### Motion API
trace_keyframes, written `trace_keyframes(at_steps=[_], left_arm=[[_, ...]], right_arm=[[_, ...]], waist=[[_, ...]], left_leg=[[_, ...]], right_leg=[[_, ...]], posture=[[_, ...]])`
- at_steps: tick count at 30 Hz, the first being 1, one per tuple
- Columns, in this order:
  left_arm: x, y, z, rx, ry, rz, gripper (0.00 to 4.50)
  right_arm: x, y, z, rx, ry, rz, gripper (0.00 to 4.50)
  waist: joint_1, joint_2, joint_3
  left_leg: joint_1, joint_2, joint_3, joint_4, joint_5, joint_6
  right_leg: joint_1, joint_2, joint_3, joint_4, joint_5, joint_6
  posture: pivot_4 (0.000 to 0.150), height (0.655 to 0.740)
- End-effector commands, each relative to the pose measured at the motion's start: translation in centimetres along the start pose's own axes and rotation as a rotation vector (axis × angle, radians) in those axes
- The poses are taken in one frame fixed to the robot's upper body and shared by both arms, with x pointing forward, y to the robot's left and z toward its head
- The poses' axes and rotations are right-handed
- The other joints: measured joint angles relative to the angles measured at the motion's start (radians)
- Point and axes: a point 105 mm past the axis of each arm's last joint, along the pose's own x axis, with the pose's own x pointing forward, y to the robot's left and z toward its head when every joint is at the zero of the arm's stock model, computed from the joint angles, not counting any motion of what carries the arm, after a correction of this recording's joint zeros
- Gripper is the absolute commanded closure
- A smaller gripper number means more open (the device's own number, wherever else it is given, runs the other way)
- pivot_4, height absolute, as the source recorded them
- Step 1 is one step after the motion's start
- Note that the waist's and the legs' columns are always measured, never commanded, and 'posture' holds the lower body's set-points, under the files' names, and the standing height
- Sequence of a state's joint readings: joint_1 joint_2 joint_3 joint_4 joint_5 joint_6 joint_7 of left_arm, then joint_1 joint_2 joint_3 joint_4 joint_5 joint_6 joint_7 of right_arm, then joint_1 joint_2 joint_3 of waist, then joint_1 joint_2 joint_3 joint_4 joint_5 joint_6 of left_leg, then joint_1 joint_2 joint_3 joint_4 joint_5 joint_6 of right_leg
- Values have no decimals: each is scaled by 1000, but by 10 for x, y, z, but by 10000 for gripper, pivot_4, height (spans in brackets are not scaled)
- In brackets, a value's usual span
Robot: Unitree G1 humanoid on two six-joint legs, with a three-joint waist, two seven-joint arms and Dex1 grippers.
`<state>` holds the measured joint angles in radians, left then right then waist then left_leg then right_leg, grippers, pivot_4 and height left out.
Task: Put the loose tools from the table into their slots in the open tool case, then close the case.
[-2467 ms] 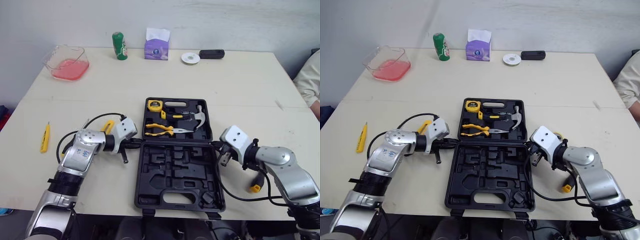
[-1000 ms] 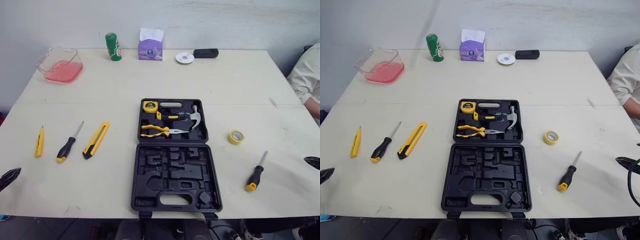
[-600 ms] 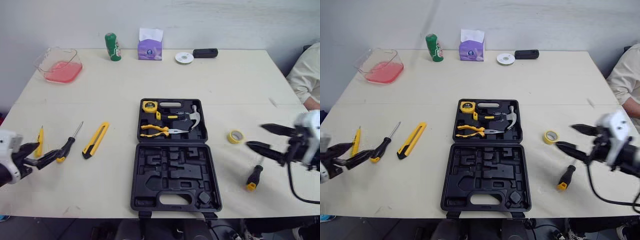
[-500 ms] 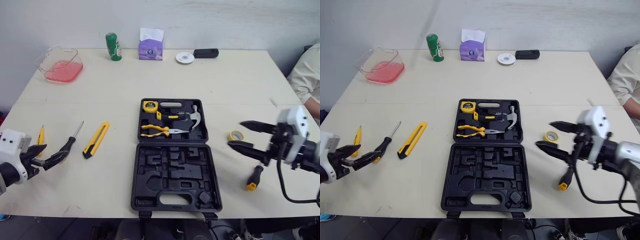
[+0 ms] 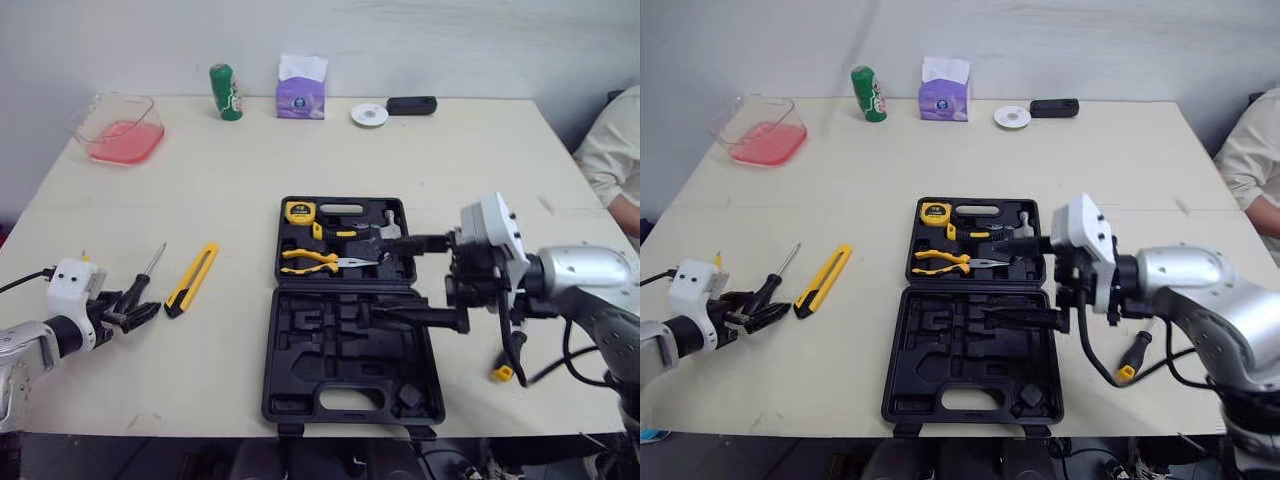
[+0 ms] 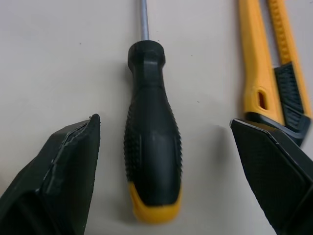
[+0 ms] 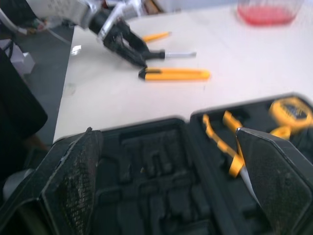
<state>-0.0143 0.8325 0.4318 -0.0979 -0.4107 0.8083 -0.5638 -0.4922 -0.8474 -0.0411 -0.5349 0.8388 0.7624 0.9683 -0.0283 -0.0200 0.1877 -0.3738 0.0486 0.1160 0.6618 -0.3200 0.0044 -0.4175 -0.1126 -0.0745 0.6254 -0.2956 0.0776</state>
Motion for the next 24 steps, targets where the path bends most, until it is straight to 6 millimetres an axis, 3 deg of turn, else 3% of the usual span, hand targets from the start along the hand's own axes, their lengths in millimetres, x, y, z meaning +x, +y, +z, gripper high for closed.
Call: trace_keyframes(at_steps=[1, 6, 10, 12, 15, 19, 22, 24], left_arm=[[4, 5, -13, -17, 28, 40, 13134], [3, 1, -15, -32, 2, 42, 34359], [-2, 5, -6, 5, -49, 68, 34354], [-9, 8, 10, 58, -112, 84, 34354], [-18, -3, 37, 121, -204, 28, 34354], [-27, -40, 64, 221, -278, -168, 34354], [-33, -118, 76, 334, -194, -630, 34354], [-35, -145, 76, 453, -130, -798, 34354]], right_arm=[[-1, 3, 0, -21, 19, 28, 0], [-2, -1, 2, -33, 20, 23, 0], [0, -2, 6, -47, 14, 32, 0], [0, -3, 8, -56, 20, 34, 0], [-3, -3, 8, -59, 30, 31, 0], [-9, -3, 9, -48, 40, 24, 0], [-7, 1, 2, -16, 30, 5, 0], [-5, 5, -4, -4, 33, -5, 0]], waist=[[3, 0, 0], [3, 0, 0], [1, 0, 0], [2, 0, 0], [2, -1, 0], [5, -1, 1], [8, -1, 1], [9, -2, 0]], left_leg=[[0, 0, 0, 0, 0, 0], [0, -1, 2, 1, -1, 1], [1, 0, 2, 1, -1, 1], [1, 0, 2, 1, -1, 1], [-1, 0, 1, 1, -1, 1], [-2, 0, 1, 1, 0, -1], [-2, 0, 1, 1, 1, -3], [-2, 0, 1, 1, 1, -4]], right_leg=[[0, 0, -1, 0, 0, 0], [0, -2, -3, 0, 0, 1], [0, -2, -3, 0, 0, 1], [0, -2, -3, 0, 0, 0], [0, -2, -4, 0, 0, 0], [-1, -3, -4, -2, 0, 0], [0, -3, -5, -3, 0, 0], [0, -3, -5, -3, 0, 0]], posture=[[1500, 7244], [1500, 7244], [1500, 7244], [1500, 7244], [1500, 7244], [1500, 7244], [1500, 7244], [1500, 7244]])
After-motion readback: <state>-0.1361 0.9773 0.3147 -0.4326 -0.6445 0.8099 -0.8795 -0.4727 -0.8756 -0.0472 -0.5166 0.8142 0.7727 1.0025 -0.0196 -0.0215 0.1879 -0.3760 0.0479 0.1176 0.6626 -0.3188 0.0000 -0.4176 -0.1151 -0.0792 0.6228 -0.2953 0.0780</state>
